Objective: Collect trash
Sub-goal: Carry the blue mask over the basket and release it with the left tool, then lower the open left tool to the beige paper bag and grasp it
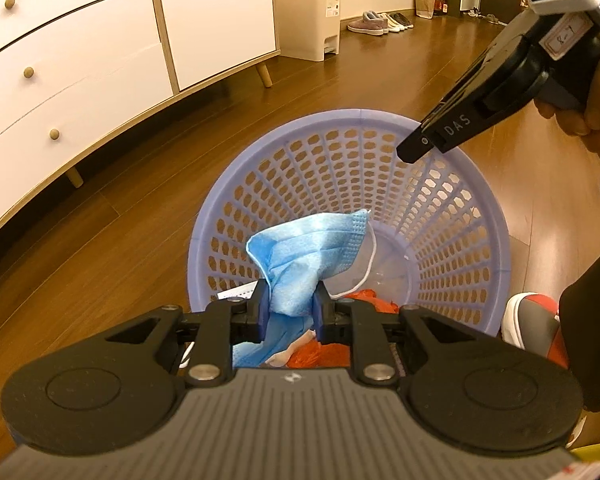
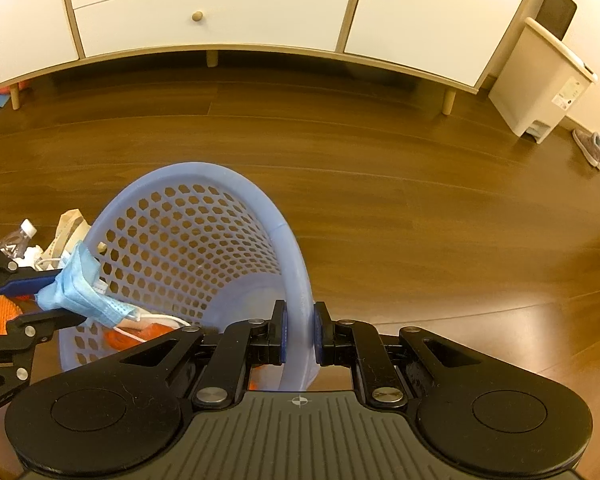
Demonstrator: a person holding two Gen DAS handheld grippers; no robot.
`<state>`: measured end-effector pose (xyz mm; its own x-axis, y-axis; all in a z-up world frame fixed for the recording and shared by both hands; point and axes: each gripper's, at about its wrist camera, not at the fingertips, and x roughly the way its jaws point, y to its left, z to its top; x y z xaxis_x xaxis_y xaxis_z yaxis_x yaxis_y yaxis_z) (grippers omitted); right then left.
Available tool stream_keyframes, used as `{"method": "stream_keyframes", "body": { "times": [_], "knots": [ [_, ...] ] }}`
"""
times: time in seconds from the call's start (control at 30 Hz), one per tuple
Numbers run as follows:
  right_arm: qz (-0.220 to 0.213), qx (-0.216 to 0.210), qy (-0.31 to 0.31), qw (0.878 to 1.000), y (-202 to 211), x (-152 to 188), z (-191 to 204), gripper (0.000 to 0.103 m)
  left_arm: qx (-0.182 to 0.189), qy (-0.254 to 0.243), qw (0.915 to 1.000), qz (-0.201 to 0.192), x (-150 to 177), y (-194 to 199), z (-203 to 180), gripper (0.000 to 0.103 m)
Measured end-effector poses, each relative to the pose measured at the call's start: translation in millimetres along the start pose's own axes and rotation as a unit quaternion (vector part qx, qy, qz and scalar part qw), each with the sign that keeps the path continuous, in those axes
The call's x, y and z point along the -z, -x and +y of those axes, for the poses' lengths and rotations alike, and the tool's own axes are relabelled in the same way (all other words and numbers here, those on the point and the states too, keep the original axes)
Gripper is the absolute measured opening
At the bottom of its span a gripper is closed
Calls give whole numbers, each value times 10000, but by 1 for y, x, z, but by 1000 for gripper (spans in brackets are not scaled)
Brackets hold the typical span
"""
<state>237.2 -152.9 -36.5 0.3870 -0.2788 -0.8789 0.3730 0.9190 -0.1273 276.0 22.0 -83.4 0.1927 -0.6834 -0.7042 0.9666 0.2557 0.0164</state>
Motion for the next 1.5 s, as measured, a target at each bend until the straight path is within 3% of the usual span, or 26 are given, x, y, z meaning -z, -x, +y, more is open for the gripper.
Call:
{"method": "stream_keyframes", "body": {
  "times": [0.07, 0.1, 0.17, 0.93, 1.5],
  "knots": [
    [6, -9, -1, 10000, 0, 0, -1, 9, -34, 52, 10000, -17, 2, 2, 1, 30],
    [6, -11, -4, 10000, 0, 0, 0, 9, -42, 105, 9999, 20, 1, 2, 2, 43],
    [9, -7, 5, 10000, 0, 0, -1, 9, -44, 172, 9998, -41, 2, 5, 5, 47],
    [-26, 260, -145, 9996, -1, -4, -17, 9, -749, 618, 9950, 253, 44, 13, 58, 47],
    [-25, 718, -605, 9956, -1, -16, -65, 9, -1092, 775, 9883, 725, 95, -12, 102, 47]
  ]
}}
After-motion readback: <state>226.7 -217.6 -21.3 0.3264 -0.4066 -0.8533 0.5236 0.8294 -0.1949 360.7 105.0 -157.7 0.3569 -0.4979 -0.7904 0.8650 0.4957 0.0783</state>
